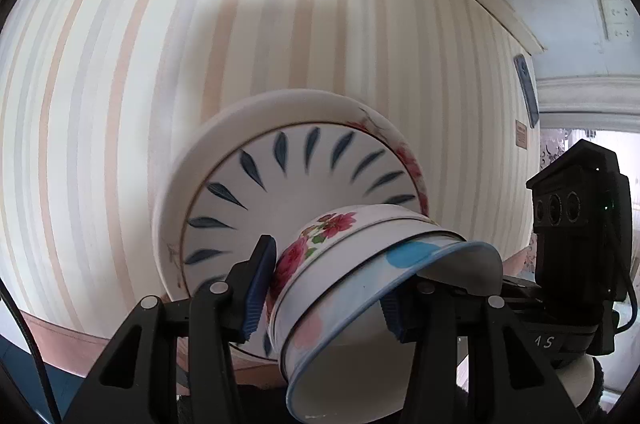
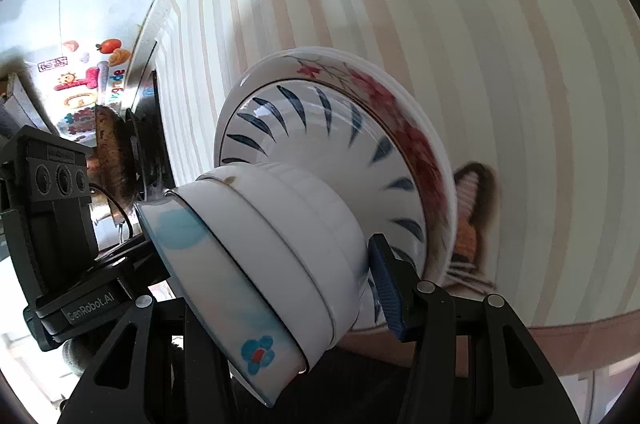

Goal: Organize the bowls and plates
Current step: 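Lower the bowl stack onto the blue-striped plate with both grippers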

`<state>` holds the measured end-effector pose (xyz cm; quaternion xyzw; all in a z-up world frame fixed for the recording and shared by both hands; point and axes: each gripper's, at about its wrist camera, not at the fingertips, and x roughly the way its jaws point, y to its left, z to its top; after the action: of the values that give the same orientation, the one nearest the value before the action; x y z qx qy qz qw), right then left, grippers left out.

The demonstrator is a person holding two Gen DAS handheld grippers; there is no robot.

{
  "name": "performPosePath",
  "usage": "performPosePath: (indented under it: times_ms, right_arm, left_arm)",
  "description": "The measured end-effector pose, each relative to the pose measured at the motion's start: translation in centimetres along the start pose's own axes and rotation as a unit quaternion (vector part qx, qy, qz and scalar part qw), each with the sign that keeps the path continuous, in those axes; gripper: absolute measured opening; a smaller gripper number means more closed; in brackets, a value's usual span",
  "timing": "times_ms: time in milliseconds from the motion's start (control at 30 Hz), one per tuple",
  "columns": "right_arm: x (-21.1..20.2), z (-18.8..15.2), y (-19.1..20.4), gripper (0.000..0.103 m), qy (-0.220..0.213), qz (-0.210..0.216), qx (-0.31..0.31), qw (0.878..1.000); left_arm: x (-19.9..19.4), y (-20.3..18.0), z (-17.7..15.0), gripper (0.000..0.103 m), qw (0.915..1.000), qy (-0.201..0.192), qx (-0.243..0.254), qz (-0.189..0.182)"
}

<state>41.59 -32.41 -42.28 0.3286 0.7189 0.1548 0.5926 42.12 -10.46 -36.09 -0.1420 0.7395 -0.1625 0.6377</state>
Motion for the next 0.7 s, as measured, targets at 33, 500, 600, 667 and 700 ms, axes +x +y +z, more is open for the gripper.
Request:
performPosePath:
  times_ms: [33, 500, 600, 667, 700]
  right_arm:
    - [0.4, 0.3, 0.2, 0.053, 0.002, -0.001, 0.000, 1.000]
    - [2.0, 2.2, 1.6, 0.053, 0.014, -0.006, -0.002, 1.000]
    - [1.9, 2.2, 1.6, 0.053, 0.014, -0.006, -0.003, 1.000]
    - [1.9, 2.1, 1.6, 0.052, 0.012, -0.007, -0.003, 1.000]
    - [1.9, 2.1, 1.7, 0.052, 0.011, -0.008, -0.003, 1.000]
  left_arm:
    - [0.0, 0.3, 0.2, 0.044, 1.0000, 0.000, -0.002, 0.001]
    - [0.2, 1.3, 1.7, 0.044, 1.0000, -0.003, -0.007, 0.005]
    - [0.4, 1.1, 1.7, 0.044, 1.0000, -0.004, -0.006, 0.006]
    - [0.3, 1.2, 1.7, 0.044, 1.0000, -0.004, -0.003, 0.007]
    - [0.1, 1.6, 1.6, 0.044, 1.0000, -0.003, 0.000, 0.008]
